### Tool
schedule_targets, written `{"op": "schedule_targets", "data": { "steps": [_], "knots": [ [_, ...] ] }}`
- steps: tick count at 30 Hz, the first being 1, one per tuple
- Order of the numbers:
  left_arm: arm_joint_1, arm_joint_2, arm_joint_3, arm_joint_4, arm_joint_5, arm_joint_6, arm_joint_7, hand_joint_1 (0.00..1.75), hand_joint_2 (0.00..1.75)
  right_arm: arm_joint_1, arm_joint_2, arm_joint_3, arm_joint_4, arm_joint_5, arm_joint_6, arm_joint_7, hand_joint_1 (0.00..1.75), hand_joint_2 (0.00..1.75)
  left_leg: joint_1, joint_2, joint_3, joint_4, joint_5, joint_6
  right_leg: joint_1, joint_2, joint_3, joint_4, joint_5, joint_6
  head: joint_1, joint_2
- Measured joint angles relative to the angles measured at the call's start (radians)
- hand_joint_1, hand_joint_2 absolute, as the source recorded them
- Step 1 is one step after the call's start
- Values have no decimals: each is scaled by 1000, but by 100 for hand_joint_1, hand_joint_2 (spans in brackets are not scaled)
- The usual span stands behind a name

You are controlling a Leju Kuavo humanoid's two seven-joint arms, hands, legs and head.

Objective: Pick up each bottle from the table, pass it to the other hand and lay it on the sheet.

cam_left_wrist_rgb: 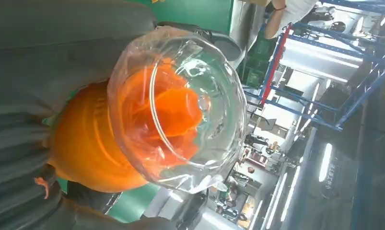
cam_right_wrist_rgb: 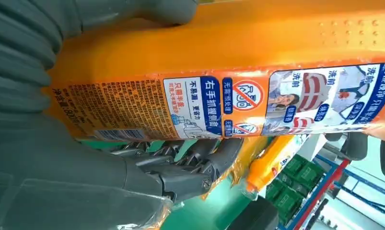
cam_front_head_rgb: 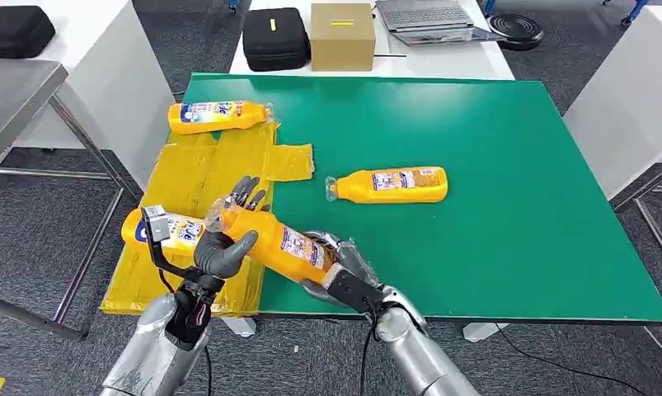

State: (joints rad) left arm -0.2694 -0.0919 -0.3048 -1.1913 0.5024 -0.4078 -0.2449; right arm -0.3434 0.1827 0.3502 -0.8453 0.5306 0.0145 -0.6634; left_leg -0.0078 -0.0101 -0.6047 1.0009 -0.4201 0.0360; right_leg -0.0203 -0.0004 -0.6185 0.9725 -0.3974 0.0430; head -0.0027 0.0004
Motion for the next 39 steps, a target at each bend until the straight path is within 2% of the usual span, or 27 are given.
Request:
{"op": "schedule_targets", "data": {
  "steps": [8, 9, 10, 11, 14, 22, 34, 35, 36, 37, 38, 39],
  "knots": [
    [-1, 0, 0, 6, -2, 0, -3, 3, 175, -2, 3, 8, 13, 17, -13, 11, 175, 175, 0, 0, 0, 0, 0, 0, 0, 0, 0, 0, 0, 0, 0, 0],
    [0, 0, 0, 7, -7, -2, -6, 38, 175, -2, 4, 8, 15, 18, -14, 12, 175, 175, 0, 0, 0, 0, 0, 0, 0, 0, 0, 0, 0, 0, 0, 0],
    [0, 0, 0, 7, -12, -3, -8, 143, 175, -2, 5, 8, 16, 18, -15, 13, 175, 175, 0, 0, 0, 0, 0, 0, 0, 0, 0, 0, 0, 0, 0, 0],
    [0, 0, 0, 7, -18, -4, -10, 145, 175, -2, 7, 8, 16, 18, -16, 14, 175, 175, 0, 0, 0, 0, 0, 0, 0, 0, 0, 0, 0, 0, 0, 0],
    [-1, 0, -2, 7, -47, -1, -21, 175, 175, -3, 11, 8, 16, 18, -16, 16, 175, 175, 0, 0, 0, 0, 0, 0, 0, 0, 0, 0, 0, 0, 0, 0],
    [-12, 0, -19, 7, -156, 35, -47, 171, 175, -2, 11, 8, 0, 16, -16, 23, 175, 175, 0, 0, 0, 0, 0, 0, 0, 0, 0, 0, 0, 0, 0, 0],
    [-19, 0, -42, 6, -298, 82, -65, 175, 175, 0, 13, 7, -13, 18, -7, 45, 175, 175, 0, 0, 0, 0, 0, 0, 0, 0, 0, 0, 0, 0, 0, 0],
    [-20, 0, -42, 6, -301, 82, -66, 175, 175, 0, 13, 7, -13, 18, -6, 46, 117, 175, 0, 0, 0, 0, 0, 0, 0, 0, 0, 0, 0, 0, 0, 0],
    [-20, 0, -42, 6, -303, 80, -67, 175, 175, 0, 13, 7, -13, 18, -6, 48, 117, 175, 0, 0, 0, 0, 0, 0, 0, 0, 0, 0, 0, 0, 0, 0],
    [-19, 0, -42, 6, -304, 79, -68, 175, 175, 0, 13, 7, -13, 18, -6, 49, 70, 175, 0, 0, 0, 0, 0, 0, 0, 0, 0, 0, 0, 0, 0, 0],
    [-19, 0, -42, 6, -304, 77, -69, 175, 175, 0, 13, 7, -15, 17, -6, 51, 0, 175, 0, 0, 0, 0, 0, 0, 0, 0, 0, 0, 0, 0, 0, 0],
    [-19, 0, -42, 6, -304, 76, -69, 175, 175, 1, 13, 7, -17, 16, -9, 51, 0, 175, 0, 0, 0, 0, 0, 0, 0, 0, 0, 0, 0, 0, 0, 0]
  ]
}}
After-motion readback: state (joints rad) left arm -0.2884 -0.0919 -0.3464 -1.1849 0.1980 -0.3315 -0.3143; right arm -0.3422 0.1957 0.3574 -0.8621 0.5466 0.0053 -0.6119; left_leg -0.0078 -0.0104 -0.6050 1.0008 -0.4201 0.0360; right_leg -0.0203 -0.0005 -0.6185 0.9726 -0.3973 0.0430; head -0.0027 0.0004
